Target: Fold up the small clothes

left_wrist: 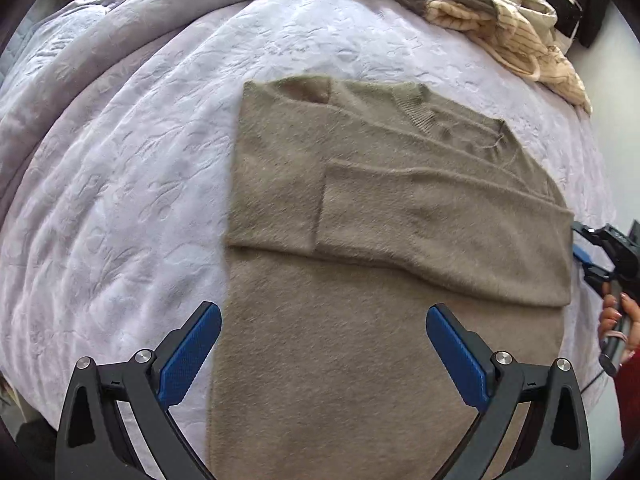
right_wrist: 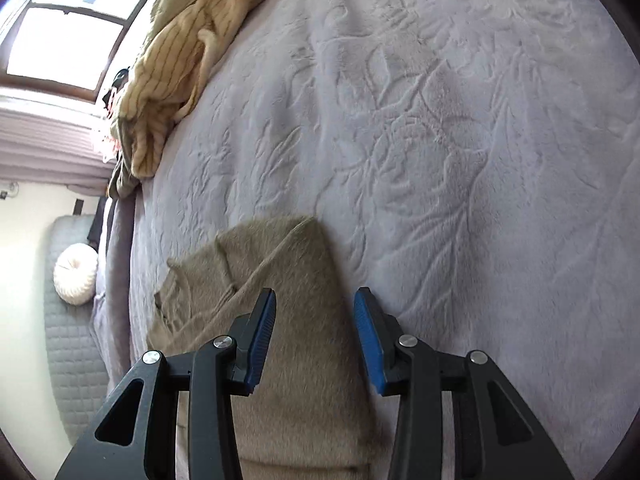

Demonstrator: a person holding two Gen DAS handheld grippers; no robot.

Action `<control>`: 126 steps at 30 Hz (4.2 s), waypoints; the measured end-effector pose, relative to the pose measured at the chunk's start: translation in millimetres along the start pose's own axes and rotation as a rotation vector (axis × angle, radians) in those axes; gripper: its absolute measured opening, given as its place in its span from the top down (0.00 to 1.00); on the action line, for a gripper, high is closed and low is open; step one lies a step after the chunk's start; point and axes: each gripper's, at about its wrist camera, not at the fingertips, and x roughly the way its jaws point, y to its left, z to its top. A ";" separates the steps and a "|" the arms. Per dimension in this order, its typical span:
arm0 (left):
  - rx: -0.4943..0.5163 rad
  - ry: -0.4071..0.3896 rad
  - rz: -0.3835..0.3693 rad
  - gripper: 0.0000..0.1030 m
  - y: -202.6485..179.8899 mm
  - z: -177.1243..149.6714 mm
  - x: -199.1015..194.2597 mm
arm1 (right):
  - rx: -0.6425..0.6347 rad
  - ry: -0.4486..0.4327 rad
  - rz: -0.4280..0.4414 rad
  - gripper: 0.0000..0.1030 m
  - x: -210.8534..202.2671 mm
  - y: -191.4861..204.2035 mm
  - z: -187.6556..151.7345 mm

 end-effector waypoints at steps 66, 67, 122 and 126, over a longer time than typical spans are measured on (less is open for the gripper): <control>0.038 0.186 0.063 0.00 15.6 -171.1 -25.2 | -0.303 0.350 -0.197 0.56 -67.0 21.6 -284.6; 0.029 0.202 0.049 0.00 25.5 -179.9 -22.5 | -0.303 0.349 -0.204 0.56 -69.7 18.4 -292.0; -0.119 0.106 -0.551 0.89 64.7 -97.0 -51.3 | 0.047 0.227 0.504 0.93 -118.8 45.5 -229.4; -0.119 0.042 -0.559 0.89 57.2 -53.6 -57.5 | 0.016 0.204 0.527 0.93 -116.2 64.9 -182.6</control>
